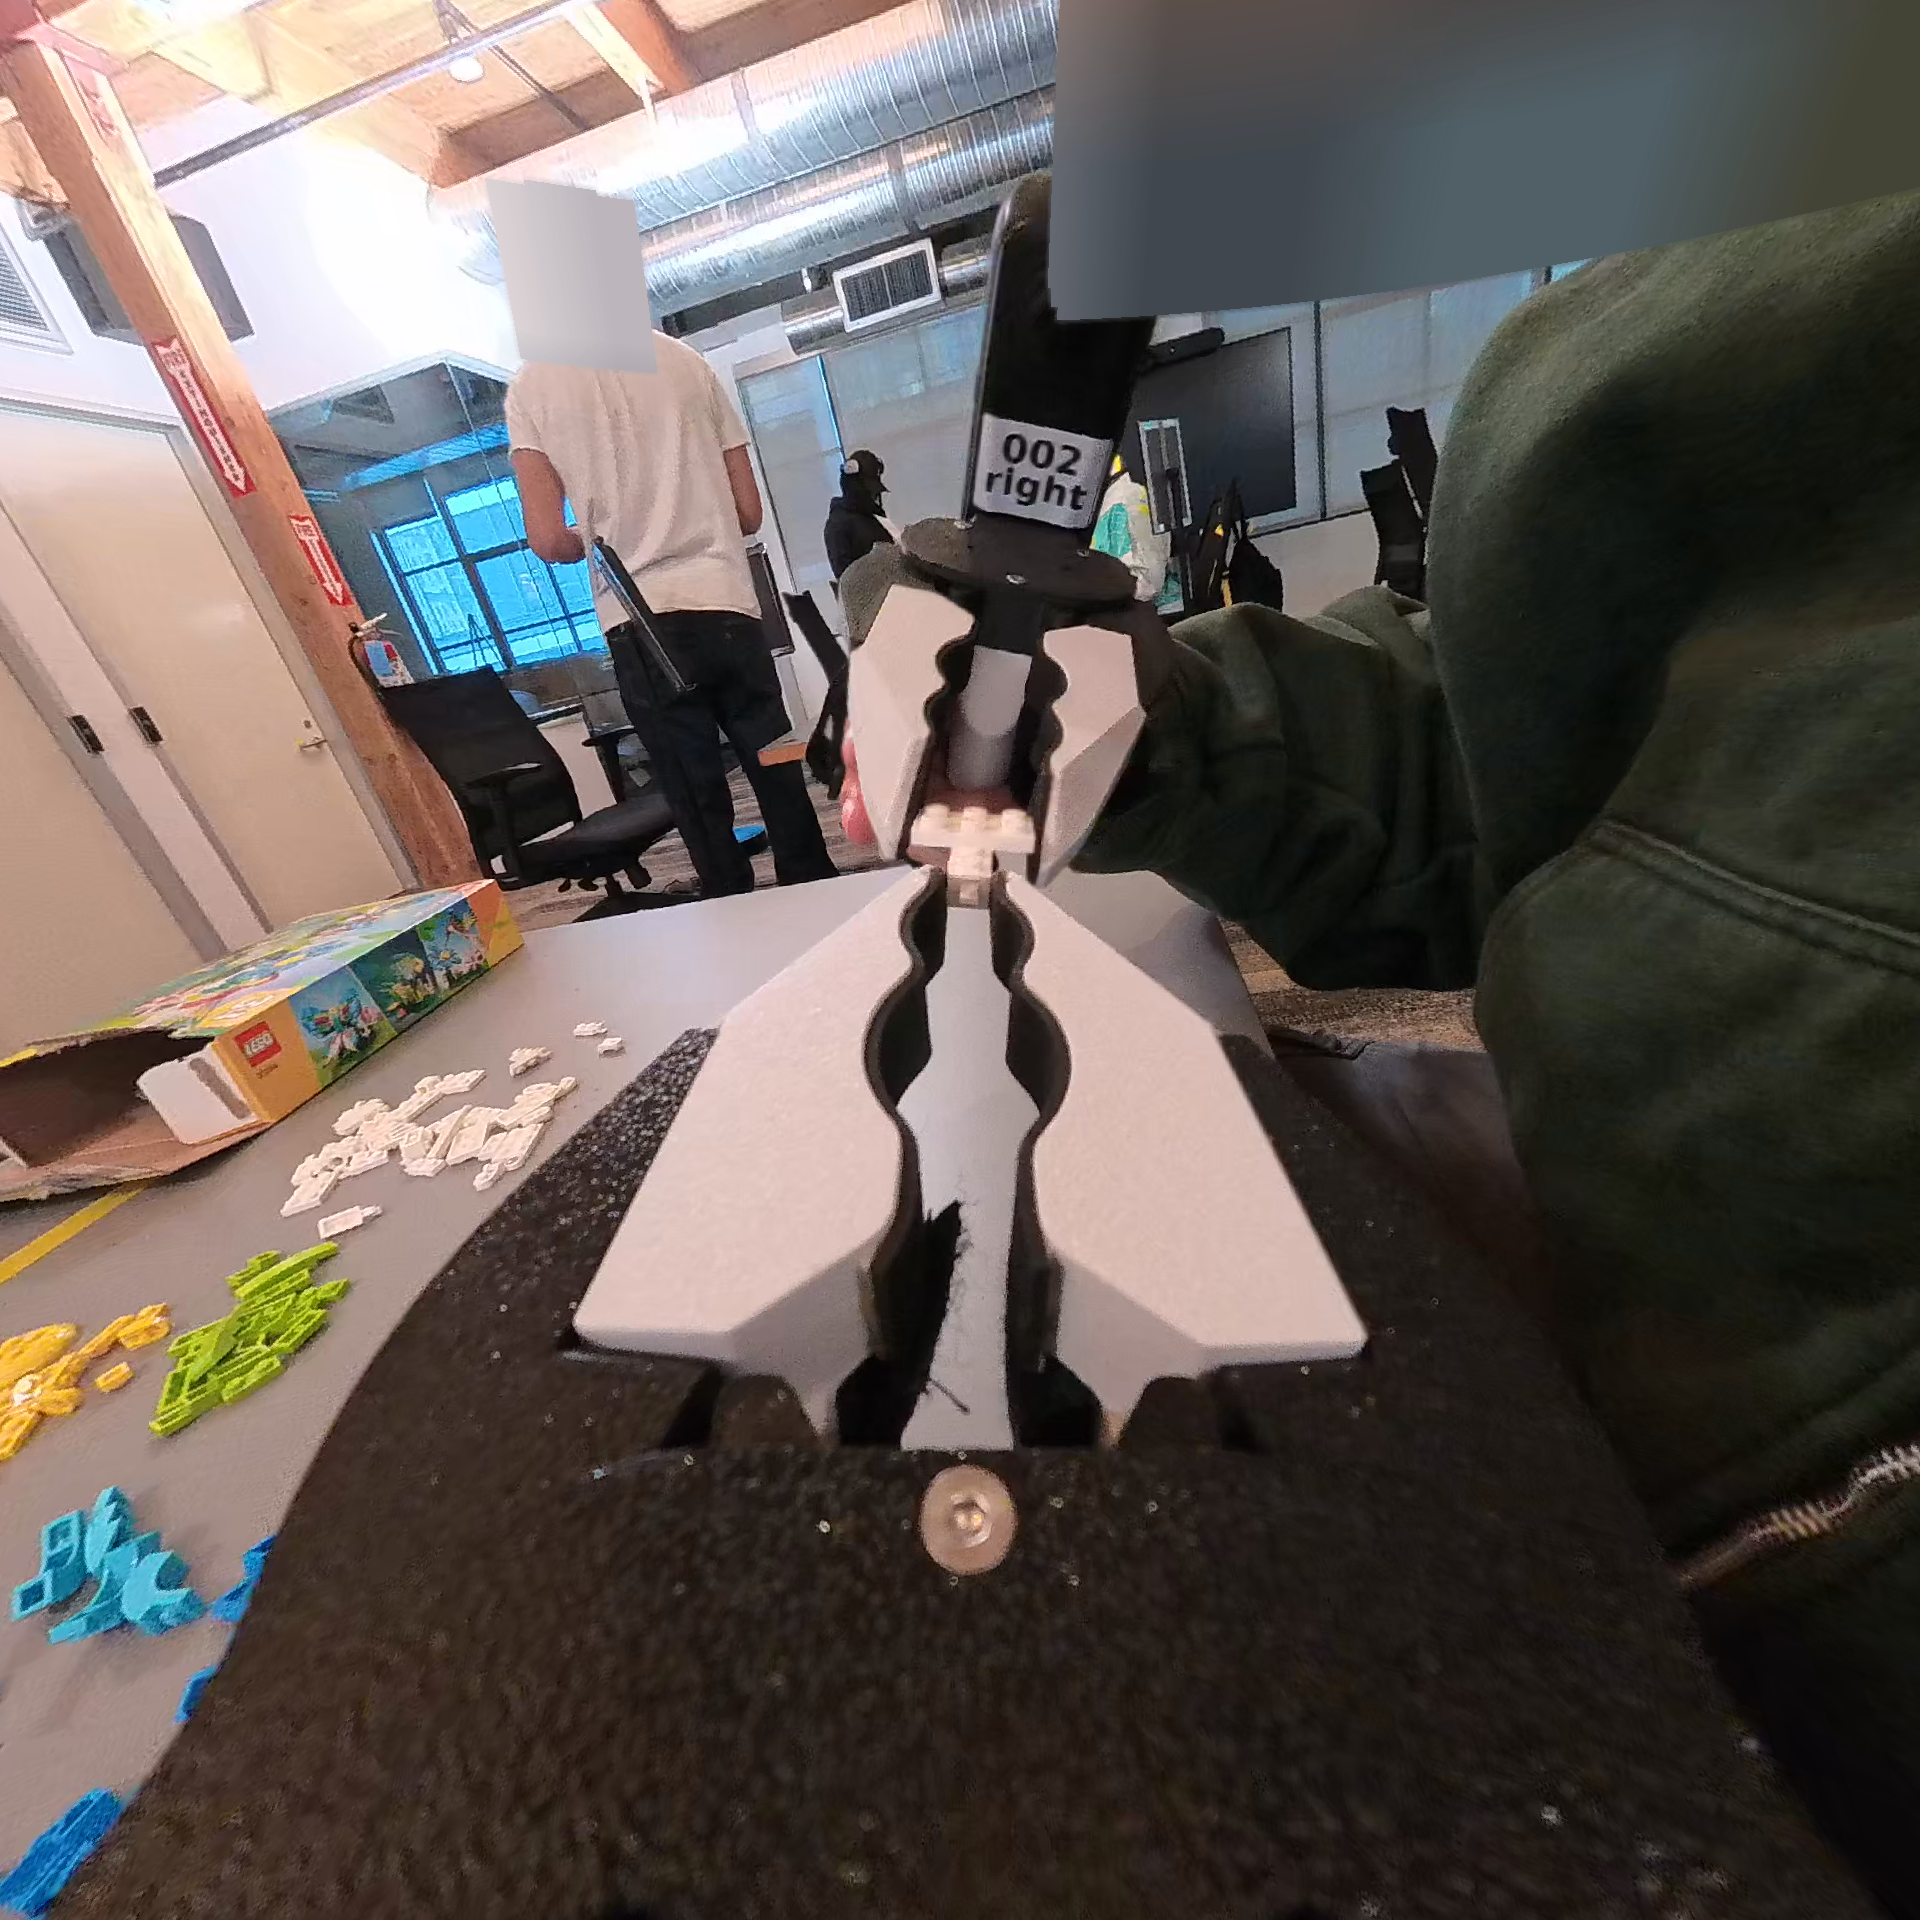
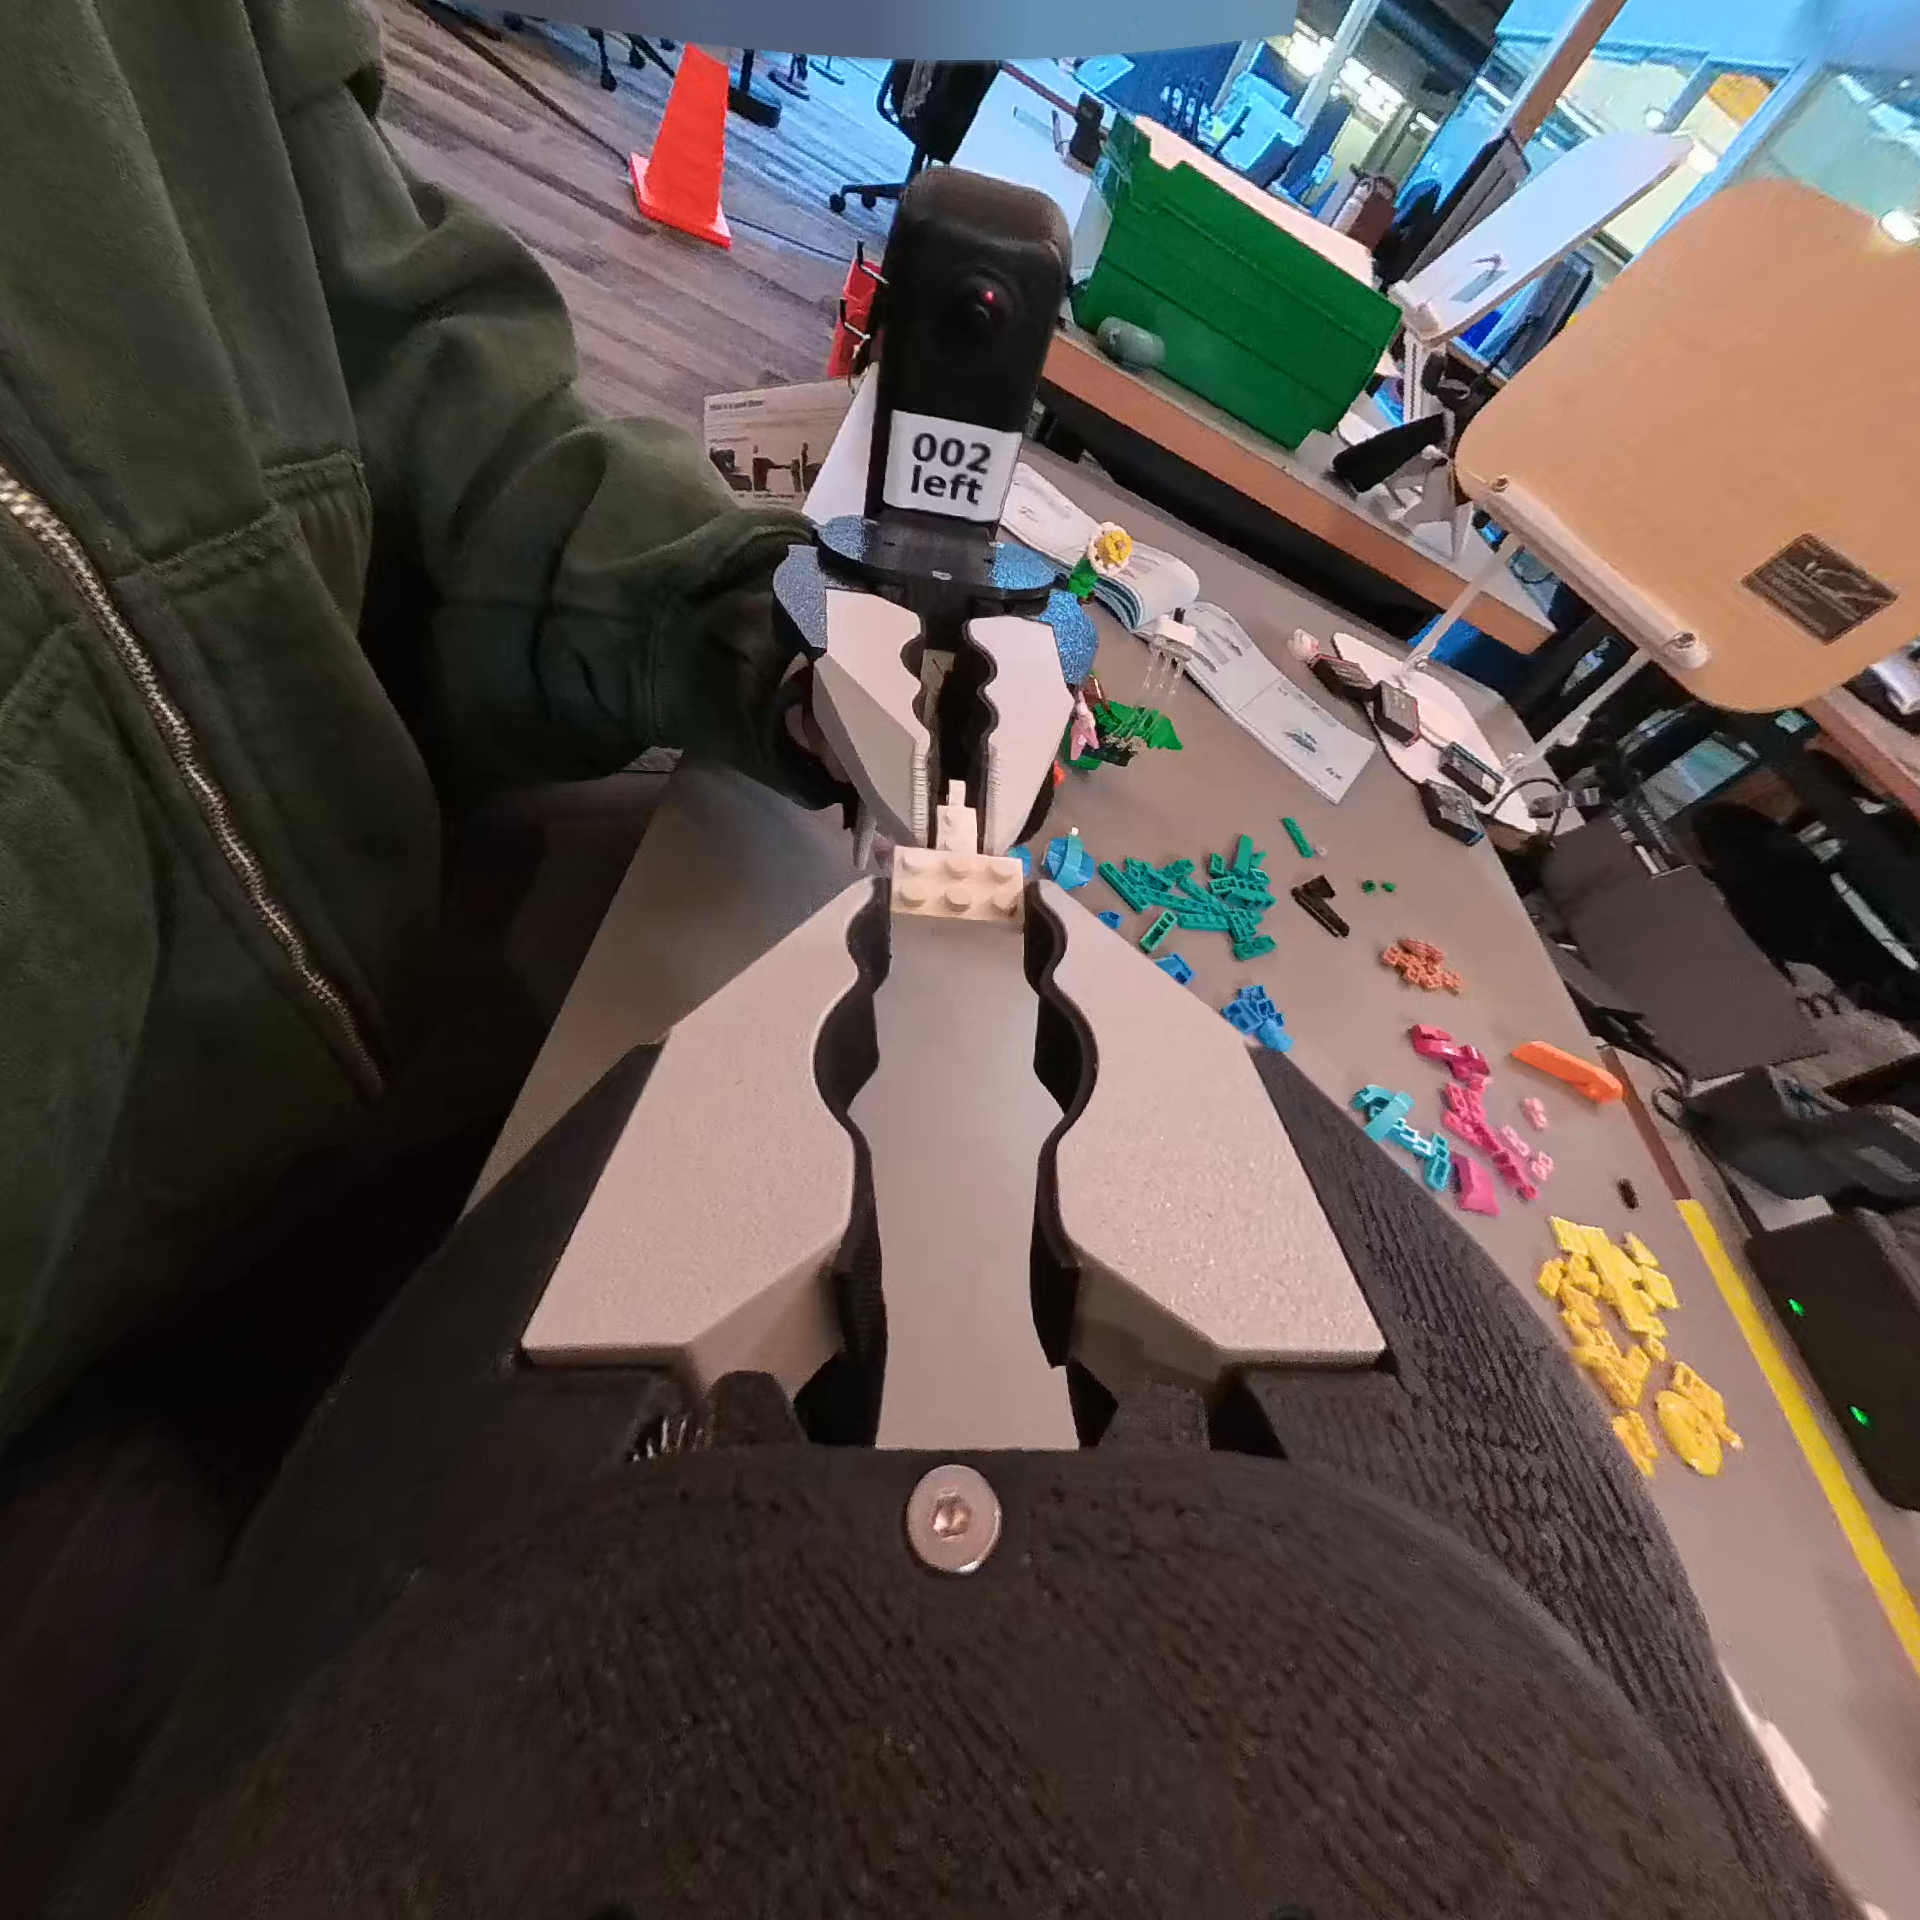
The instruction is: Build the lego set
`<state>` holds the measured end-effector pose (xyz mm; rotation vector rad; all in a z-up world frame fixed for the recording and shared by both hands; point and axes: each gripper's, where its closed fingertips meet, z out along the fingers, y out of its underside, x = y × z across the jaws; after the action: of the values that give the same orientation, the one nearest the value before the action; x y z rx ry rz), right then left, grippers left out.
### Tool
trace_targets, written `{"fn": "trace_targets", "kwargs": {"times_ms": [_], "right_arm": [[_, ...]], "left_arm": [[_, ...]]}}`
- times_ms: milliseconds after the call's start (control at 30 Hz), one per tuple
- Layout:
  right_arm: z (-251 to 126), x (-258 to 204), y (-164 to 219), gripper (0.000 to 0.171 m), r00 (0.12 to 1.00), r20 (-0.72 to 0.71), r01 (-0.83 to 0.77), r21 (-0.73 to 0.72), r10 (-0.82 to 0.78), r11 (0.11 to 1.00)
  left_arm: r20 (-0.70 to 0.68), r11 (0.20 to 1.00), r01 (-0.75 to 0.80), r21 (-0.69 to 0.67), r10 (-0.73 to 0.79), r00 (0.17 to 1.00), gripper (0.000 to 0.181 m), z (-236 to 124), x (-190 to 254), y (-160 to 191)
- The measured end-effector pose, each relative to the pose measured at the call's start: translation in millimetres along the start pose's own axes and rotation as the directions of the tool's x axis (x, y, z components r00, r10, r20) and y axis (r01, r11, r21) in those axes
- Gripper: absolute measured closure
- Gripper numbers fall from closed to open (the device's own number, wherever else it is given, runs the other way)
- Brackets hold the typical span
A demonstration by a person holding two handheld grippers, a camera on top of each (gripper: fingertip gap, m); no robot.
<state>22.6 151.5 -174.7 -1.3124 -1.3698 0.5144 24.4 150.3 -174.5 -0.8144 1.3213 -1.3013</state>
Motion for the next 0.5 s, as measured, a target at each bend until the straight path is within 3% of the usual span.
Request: {"fn": "trace_targets", "kwargs": {"times_ms": [33, 200, 500], "right_arm": [[-0.6, -0.3, -0.5, 0.147, 1.0, 0.003, 0.0, 0.003, 0.0, 1.0], [-3.9, 0.5, 5.6, 0.147, 1.0, 0.01, 0.009, -0.031, -0.009, 0.999], [-6.5, -4.9, 7.8, 0.147, 0.999, 0.052, -0.003, -0.046, 0.005, 0.999]], "left_arm": [[-0.003, 1.0, 0.012, 0.004, -0.012, 1.0, 0.176, 0.5, 0.4, -0.4], [-0.003, 0.989, 0.146, -0.017, -0.146, 0.989, 0.167, 3.3, -2.8, 5.4], [-0.048, 0.994, 0.099, -0.047, -0.101, 0.994, 0.175, 2.5, 4.6, 7.0]]}}
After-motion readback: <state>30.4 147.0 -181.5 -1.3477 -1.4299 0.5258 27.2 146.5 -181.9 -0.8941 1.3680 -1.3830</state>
